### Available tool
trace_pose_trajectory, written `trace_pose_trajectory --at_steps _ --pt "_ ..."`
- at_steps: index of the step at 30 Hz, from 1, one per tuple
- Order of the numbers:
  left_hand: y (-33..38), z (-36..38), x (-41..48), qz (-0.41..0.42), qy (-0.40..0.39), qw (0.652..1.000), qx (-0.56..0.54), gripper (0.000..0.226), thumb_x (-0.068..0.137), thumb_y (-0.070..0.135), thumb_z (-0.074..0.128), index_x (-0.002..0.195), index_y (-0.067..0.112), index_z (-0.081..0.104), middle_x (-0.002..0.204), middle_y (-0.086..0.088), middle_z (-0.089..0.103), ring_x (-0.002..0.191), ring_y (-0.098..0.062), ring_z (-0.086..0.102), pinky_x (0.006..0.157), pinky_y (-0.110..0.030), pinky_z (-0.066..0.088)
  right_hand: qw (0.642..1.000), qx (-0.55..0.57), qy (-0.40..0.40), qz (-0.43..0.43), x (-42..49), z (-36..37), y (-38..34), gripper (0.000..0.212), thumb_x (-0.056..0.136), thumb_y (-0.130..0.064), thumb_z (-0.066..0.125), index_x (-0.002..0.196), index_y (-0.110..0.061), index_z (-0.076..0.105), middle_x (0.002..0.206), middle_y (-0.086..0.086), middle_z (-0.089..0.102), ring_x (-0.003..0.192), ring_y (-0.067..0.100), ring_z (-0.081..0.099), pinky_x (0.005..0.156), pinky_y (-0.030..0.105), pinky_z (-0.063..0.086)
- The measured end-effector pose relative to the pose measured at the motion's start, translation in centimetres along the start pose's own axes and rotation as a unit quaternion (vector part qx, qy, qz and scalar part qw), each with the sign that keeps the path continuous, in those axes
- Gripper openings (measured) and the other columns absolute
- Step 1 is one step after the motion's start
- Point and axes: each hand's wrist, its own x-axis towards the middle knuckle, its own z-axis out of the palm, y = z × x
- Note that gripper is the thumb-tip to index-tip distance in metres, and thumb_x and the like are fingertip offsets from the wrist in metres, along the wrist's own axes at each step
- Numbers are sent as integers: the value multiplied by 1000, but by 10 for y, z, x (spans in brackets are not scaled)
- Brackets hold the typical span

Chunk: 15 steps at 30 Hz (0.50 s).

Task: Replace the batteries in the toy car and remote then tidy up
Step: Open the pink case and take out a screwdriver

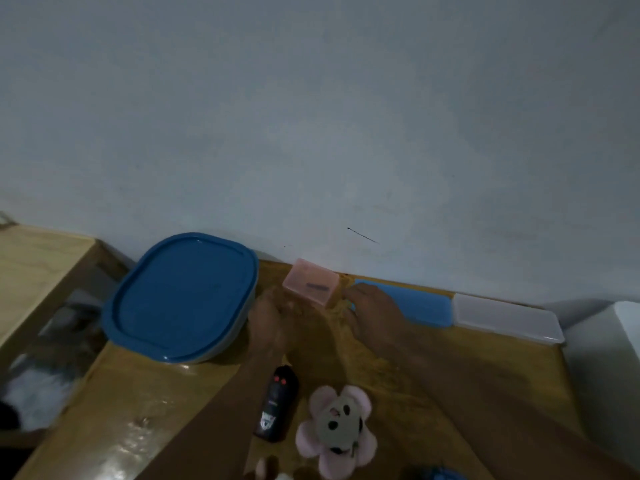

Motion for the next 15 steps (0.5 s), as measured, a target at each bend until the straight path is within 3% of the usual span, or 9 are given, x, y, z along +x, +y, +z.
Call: trace_pose_trajectory --at_steps 2,3,5,6,8,10,13,15 --pt "-4 1 9 -15 -19 999 48 15 90 4 57 97 16 59 87 2 60 88 -24 57 71 -2 37 1000 5 5 -15 21 11 -13 33 89 -12 57 121 -9 62 120 13 63 112 33 55 96 37 43" --pt "-4 2 13 -26 -18 998 55 27 90 5 57 109 24 59 95 3 62 93 -24 58 76 -7 36 1000 4 -1 -15 30 15 -17 33 90 -13 55 123 -10 61 121 13 61 113 32 54 97 37 43" --pt "-8 4 20 -25 -25 998 50 43 90 5 57 101 45 46 90 23 51 89 -11 54 79 -20 38 999 -11 -31 6 46 25 -20 34 94 -18 51 127 -13 56 128 10 54 119 28 47 100 38 40" --pt "-11 6 24 -28 -28 998 49 49 91 5 56 91 49 36 84 27 41 80 0 48 77 -17 36 999 -18 -44 20 53 29 -20 35 95 -21 50 129 -14 53 130 9 50 120 27 44 101 38 39" --pt "-16 9 30 -26 -47 998 33 47 95 4 51 87 47 32 80 27 35 69 10 39 68 -7 36 998 -25 -56 30 63 35 -19 36 94 -26 50 129 -16 51 130 9 47 120 27 42 102 38 40" --pt "-21 9 33 -2 -64 998 28 34 97 6 48 102 39 43 86 24 44 71 10 43 66 -4 35 996 -37 -76 23 69 39 -18 37 92 -27 53 128 -16 52 128 8 48 118 26 45 102 39 40" --pt "-27 7 32 -9 -76 997 -6 29 94 7 54 118 22 57 102 14 58 95 0 53 84 -16 39 995 -52 -88 4 66 41 -14 41 89 -27 55 127 -12 54 128 12 52 120 30 46 105 41 37" --pt "-33 6 30 -19 -66 997 -32 26 92 8 58 116 17 60 105 6 64 100 -10 59 85 -24 45 995 -53 -84 -9 61 41 -11 43 87 -35 48 122 -12 58 126 14 56 119 33 48 105 43 38"
